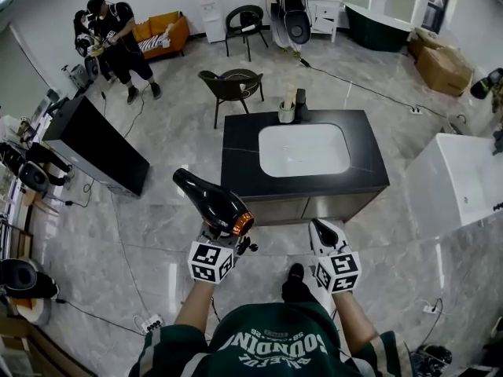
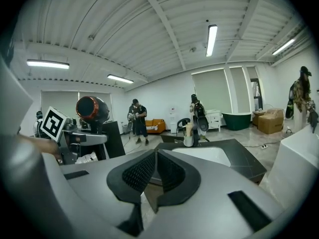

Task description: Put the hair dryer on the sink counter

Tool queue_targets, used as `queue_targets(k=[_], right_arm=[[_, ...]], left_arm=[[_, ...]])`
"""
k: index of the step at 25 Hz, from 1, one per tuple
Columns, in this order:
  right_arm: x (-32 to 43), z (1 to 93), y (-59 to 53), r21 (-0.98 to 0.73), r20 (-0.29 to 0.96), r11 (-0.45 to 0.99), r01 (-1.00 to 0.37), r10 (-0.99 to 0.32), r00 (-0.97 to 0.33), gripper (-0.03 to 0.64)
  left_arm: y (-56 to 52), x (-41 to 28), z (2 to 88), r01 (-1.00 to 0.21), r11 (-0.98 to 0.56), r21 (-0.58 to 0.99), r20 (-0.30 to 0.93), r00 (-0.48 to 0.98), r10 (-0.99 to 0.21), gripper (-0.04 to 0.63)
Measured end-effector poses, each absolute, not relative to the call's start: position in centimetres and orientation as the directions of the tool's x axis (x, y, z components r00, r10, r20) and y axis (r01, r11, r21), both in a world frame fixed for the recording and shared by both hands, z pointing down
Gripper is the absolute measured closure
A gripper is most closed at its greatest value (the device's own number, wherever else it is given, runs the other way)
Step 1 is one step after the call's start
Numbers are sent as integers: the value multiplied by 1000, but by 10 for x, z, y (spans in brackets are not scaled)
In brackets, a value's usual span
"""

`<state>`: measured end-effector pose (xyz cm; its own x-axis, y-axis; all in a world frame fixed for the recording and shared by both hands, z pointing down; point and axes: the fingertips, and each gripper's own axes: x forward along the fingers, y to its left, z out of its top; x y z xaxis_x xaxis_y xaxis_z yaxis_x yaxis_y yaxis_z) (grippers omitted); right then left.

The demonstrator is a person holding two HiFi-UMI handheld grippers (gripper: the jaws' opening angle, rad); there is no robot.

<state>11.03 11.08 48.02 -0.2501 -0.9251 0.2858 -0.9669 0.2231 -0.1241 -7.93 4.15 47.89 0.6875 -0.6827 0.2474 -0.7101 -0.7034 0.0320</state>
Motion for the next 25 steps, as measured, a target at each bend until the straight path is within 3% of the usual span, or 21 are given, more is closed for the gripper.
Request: queue_targets(k=[25], right_arm=[[188,500,-21,-181,292,383,-906,-859,-421,572]], left_arm=[[-60,-8,482,-820,-569,68,271,564,-780,397]])
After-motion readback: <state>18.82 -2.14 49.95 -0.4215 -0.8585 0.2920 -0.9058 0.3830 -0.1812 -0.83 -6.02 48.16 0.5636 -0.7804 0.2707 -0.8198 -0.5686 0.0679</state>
